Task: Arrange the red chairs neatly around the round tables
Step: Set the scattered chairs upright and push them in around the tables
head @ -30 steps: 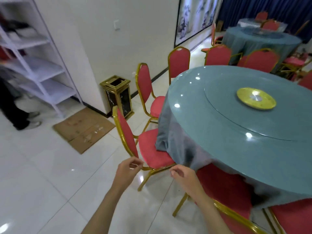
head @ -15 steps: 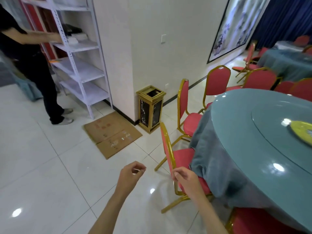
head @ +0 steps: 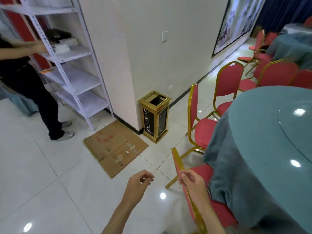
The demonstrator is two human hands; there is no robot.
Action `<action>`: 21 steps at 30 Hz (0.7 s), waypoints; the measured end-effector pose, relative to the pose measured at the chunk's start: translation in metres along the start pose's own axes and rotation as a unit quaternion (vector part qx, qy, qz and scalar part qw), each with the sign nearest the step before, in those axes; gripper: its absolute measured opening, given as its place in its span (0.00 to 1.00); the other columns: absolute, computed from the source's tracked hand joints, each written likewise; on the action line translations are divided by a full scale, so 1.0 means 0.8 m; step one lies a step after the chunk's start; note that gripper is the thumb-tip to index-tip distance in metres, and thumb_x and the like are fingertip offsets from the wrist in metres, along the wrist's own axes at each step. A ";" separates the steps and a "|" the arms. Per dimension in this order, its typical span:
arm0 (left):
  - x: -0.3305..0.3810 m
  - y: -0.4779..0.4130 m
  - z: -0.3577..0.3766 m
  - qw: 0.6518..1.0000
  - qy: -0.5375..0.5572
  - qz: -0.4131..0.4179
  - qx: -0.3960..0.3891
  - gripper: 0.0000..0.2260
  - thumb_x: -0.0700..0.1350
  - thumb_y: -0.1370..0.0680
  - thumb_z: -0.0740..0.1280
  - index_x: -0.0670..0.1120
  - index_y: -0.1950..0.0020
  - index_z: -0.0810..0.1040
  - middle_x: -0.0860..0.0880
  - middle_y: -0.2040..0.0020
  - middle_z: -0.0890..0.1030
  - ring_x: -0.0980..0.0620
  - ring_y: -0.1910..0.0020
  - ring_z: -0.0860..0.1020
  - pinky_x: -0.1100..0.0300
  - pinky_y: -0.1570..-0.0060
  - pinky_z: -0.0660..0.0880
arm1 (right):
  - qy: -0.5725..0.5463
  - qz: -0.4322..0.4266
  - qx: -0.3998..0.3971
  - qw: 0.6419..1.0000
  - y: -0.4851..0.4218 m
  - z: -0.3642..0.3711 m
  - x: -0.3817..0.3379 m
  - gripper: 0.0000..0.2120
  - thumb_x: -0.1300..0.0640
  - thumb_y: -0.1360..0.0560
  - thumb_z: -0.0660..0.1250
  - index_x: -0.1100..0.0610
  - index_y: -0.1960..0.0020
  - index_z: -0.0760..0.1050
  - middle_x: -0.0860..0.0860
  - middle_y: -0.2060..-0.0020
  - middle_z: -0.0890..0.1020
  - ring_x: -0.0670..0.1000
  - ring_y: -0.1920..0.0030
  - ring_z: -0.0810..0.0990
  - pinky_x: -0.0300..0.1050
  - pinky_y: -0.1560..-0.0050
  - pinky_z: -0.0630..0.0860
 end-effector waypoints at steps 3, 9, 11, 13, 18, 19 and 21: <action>0.012 -0.065 0.004 1.000 -0.004 0.010 -0.029 0.13 0.35 0.19 0.66 0.52 0.53 0.84 0.56 0.55 0.86 0.54 0.54 0.84 0.59 0.50 0.81 | 0.005 -0.006 0.011 1.000 -0.052 0.004 -0.017 0.07 0.65 0.19 0.67 0.58 0.48 0.83 0.54 0.63 0.86 0.49 0.63 0.84 0.39 0.60 0.79; 0.048 -0.177 0.028 0.994 -0.009 0.051 -0.092 0.13 0.35 0.19 0.65 0.52 0.52 0.84 0.56 0.55 0.86 0.54 0.52 0.84 0.58 0.49 0.82 | 0.019 0.023 0.038 0.999 -0.110 -0.012 -0.021 0.07 0.60 0.19 0.68 0.51 0.49 0.84 0.53 0.58 0.87 0.52 0.56 0.86 0.45 0.54 0.84; 0.061 -0.207 0.043 0.990 -0.013 0.070 -0.120 0.13 0.35 0.19 0.65 0.51 0.52 0.84 0.56 0.55 0.85 0.54 0.52 0.83 0.59 0.49 0.81 | 0.027 0.035 0.060 0.997 -0.118 -0.023 -0.021 0.07 0.61 0.19 0.68 0.53 0.49 0.84 0.53 0.58 0.87 0.50 0.56 0.87 0.41 0.55 0.83; 0.073 -0.237 0.061 0.983 -0.025 0.089 -0.161 0.12 0.36 0.19 0.66 0.51 0.53 0.84 0.57 0.55 0.85 0.55 0.52 0.83 0.62 0.50 0.80 | 0.047 0.043 0.097 0.993 -0.123 -0.038 -0.013 0.07 0.63 0.19 0.67 0.55 0.48 0.83 0.51 0.59 0.87 0.47 0.57 0.86 0.37 0.57 0.80; 0.091 -0.290 0.111 0.953 -0.058 0.121 -0.271 0.11 0.40 0.18 0.67 0.54 0.53 0.84 0.58 0.55 0.84 0.59 0.51 0.82 0.63 0.48 0.79 | 0.075 0.072 0.195 0.975 -0.121 -0.068 0.000 0.09 0.62 0.18 0.67 0.51 0.49 0.84 0.49 0.59 0.88 0.45 0.58 0.85 0.37 0.58 0.79; 0.090 -0.300 0.120 0.945 -0.066 0.122 -0.295 0.12 0.40 0.18 0.66 0.55 0.53 0.83 0.59 0.55 0.84 0.60 0.51 0.82 0.63 0.47 0.79 | 0.070 0.082 0.223 0.969 -0.117 -0.072 0.002 0.09 0.61 0.18 0.67 0.51 0.49 0.84 0.49 0.58 0.88 0.46 0.57 0.86 0.39 0.56 0.80; 0.087 -0.316 0.134 0.927 -0.090 0.130 -0.339 0.13 0.39 0.18 0.65 0.56 0.53 0.83 0.59 0.54 0.84 0.59 0.50 0.81 0.64 0.47 0.79 | 0.062 0.102 0.269 0.956 -0.109 -0.070 0.007 0.09 0.62 0.18 0.67 0.52 0.49 0.84 0.50 0.58 0.88 0.48 0.56 0.86 0.44 0.52 0.83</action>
Point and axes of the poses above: each hand's wrist, its own y-axis away from the middle knuckle, its own z-axis out of the palm, x = y × z, the point moved 5 cm from there along -y, towards the middle knuckle
